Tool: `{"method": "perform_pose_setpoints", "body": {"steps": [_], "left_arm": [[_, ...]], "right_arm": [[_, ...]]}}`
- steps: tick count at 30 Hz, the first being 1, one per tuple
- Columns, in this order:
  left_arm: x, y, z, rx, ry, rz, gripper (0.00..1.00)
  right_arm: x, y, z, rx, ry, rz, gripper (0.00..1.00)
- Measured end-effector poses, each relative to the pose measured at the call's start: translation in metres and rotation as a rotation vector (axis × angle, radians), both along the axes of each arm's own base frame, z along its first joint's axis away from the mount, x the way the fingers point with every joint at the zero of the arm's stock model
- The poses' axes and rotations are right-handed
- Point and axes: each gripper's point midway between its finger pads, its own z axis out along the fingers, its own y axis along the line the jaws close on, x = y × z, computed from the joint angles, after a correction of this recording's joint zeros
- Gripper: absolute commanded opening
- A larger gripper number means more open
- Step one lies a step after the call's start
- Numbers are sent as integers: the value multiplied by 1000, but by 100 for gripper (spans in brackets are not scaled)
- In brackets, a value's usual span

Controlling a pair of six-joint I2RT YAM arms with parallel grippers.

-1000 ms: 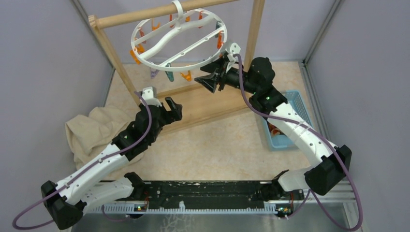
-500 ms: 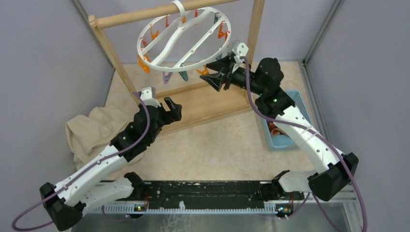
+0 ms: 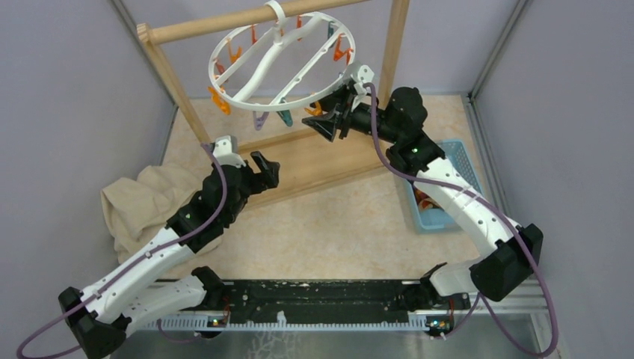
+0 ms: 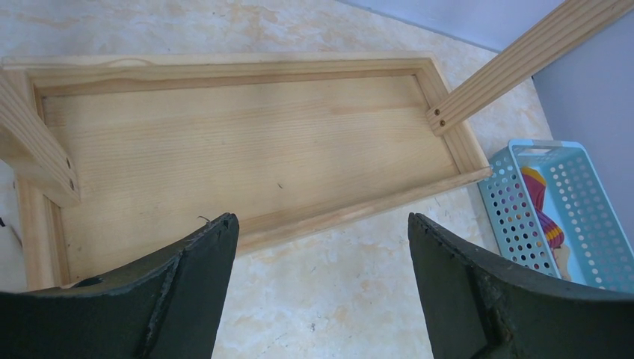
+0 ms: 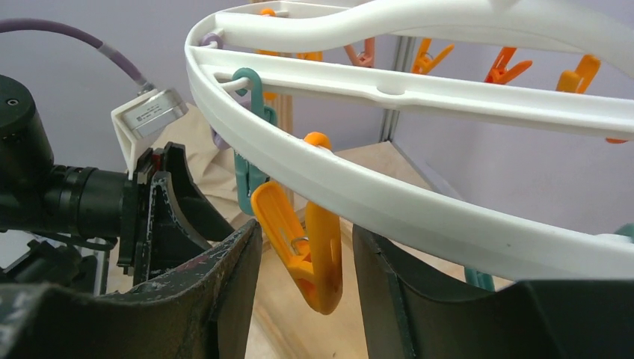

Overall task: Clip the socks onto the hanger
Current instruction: Open the clamp at the hanger.

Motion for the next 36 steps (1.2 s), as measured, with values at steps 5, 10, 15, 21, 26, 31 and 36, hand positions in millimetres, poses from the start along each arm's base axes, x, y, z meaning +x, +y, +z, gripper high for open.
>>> {"method": "perform_pose_setpoints", "body": {"steps": [5,10,15,21,26,31,36], "left_arm": [[-1,2,0,1,0,4,89],[-1,2,0,0,1,7,88],[-1,0,0,-2,4,-2,88],[1,-14,16,-24,1,-56,81],[1,-34,69,-110,-64,-139,76],[-9,-51,124,-214,-158,-252,76],[-15,-56,149,-254,-209,-296,76]], "right_arm": [[5,6,-5,-1,20,13,22],[3,6,-4,2,20,20,3],[-3,2,4,12,9,21,0],[-19,-8,23,38,-33,24,0],[-25,-12,27,35,-45,20,0],[-26,-9,18,3,-31,13,14],[-28,-6,16,1,-37,25,0]]}}
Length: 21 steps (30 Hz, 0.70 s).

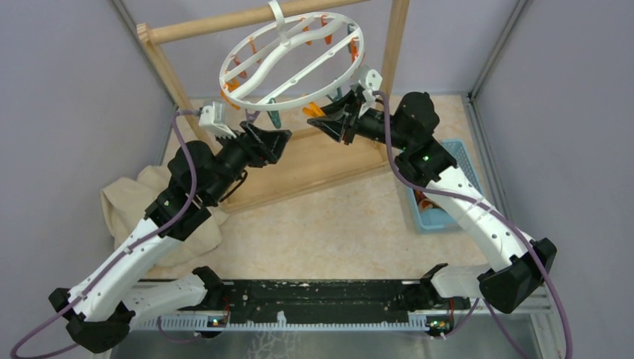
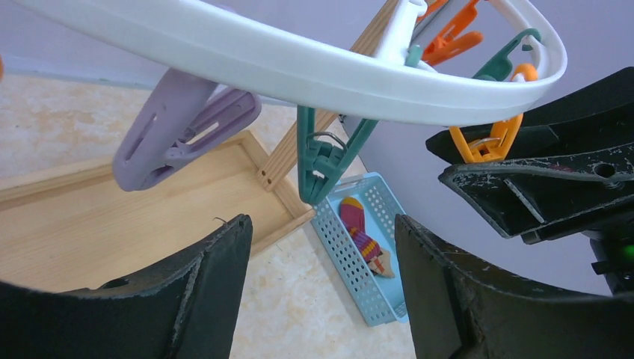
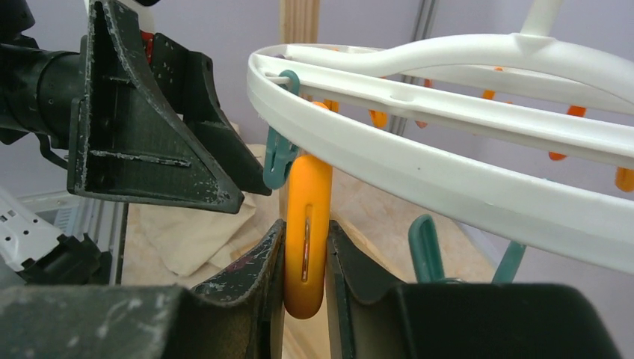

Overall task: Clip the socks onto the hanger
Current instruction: Open the clamp at the hanger.

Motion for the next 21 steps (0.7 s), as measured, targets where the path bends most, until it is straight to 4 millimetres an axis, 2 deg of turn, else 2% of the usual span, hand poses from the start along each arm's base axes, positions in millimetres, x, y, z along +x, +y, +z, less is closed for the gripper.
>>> {"method": "perform_pose_setpoints", "body": {"steps": [2,4,5,7,14,21], "left_arm": [[0,0,1,-2,-3,-1,75],[0,-1,1,-1,-3,-1,75],[1,-1,0,0,-1,-1,75],[1,-1,-1,0,0,-1,75],[-1,-3,2,-40,25,-10,77],[-8,-17,28,-183,63,-82,78]], "right_arm": [[-1,1,-1,1,6,6,1],[-2,1,-1,2,8,14,11],[-3,1,-1,3,10,17,12],[-4,2,0,6,10,24,0],[-5,3,0,10,12,27,0],[4,15,-17,-30,22,0,0]]}}
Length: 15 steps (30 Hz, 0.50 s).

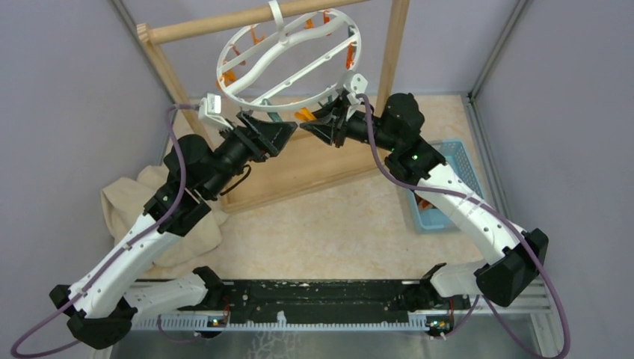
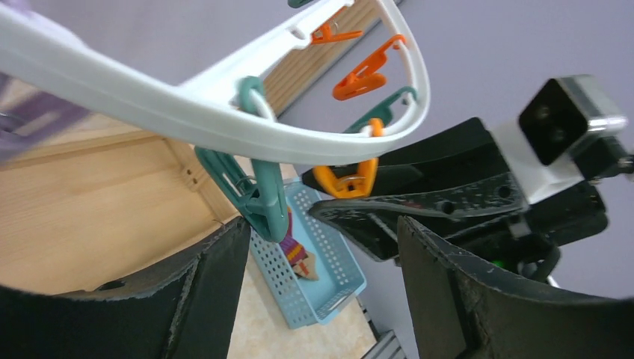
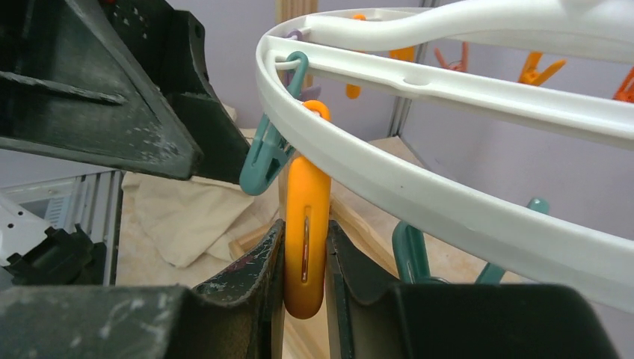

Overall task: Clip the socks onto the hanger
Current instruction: Open the clamp at the hanger.

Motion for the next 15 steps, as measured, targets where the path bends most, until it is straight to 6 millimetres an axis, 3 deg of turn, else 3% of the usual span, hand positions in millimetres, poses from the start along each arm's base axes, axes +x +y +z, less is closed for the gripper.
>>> {"method": "perform_pose_setpoints", "body": {"steps": [11,15], "left_arm": [[8,-16,18,-87,-47,-35,77],[11,-23,15,-80,-46,-48,75]], "right_arm": [[6,6,-10,-20,10,-17,0],[8,6,-11,-24,13,-26,0]]}}
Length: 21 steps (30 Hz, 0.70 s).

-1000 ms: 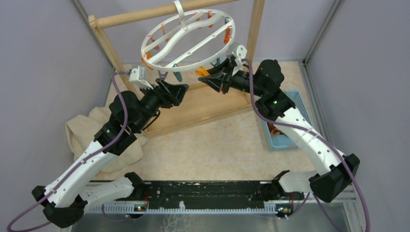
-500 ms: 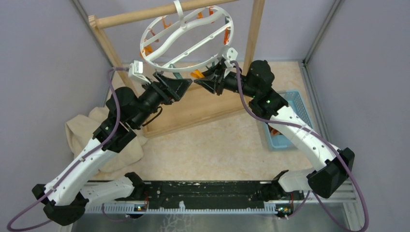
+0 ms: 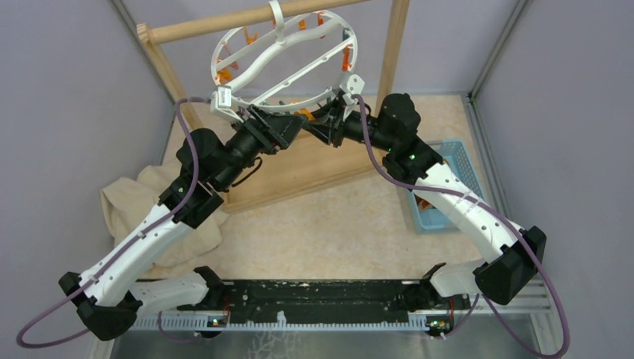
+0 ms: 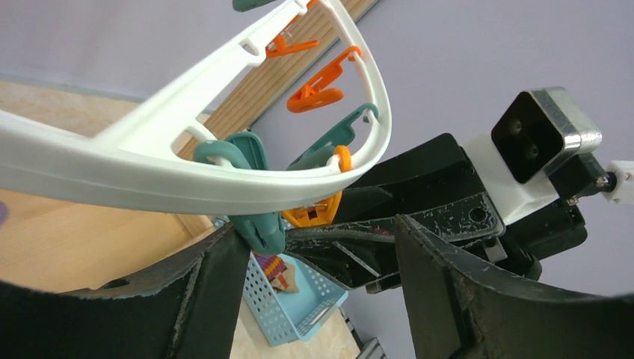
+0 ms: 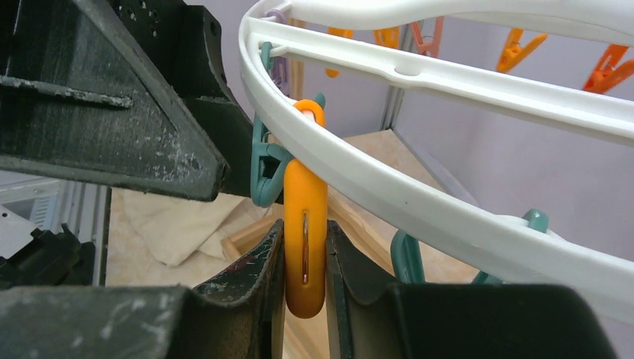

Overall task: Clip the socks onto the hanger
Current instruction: Open the clamp at the hanger.

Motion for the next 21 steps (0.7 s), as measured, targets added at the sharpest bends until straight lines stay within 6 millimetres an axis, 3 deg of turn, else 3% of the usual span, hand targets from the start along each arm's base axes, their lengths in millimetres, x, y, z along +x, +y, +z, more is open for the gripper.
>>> {"method": "perform_pose_setpoints", "body": {"steps": [4,7,8,13,17,21], "left_arm": [[-5,-4,-3,3,14,-35,73],[-22,-10,-6,-26,37,-123,71],[-34,-15,-14,-35,61,-182,70],[-53,-28,-40,-26,135,-273,70],[-53,-28,-43,-8,145,-260,73],[-43,-16,-29,0,99,-174,74]], "right_arm": [[3,-1,-2,-9,-5,-18,0],[5,-2,-5,-21,0,-28,0],[5,-2,-6,-23,2,-30,0],[4,-2,-6,-23,3,-28,0],[4,-2,-6,-23,3,-27,0],[4,-2,-5,-21,2,-27,0]]}}
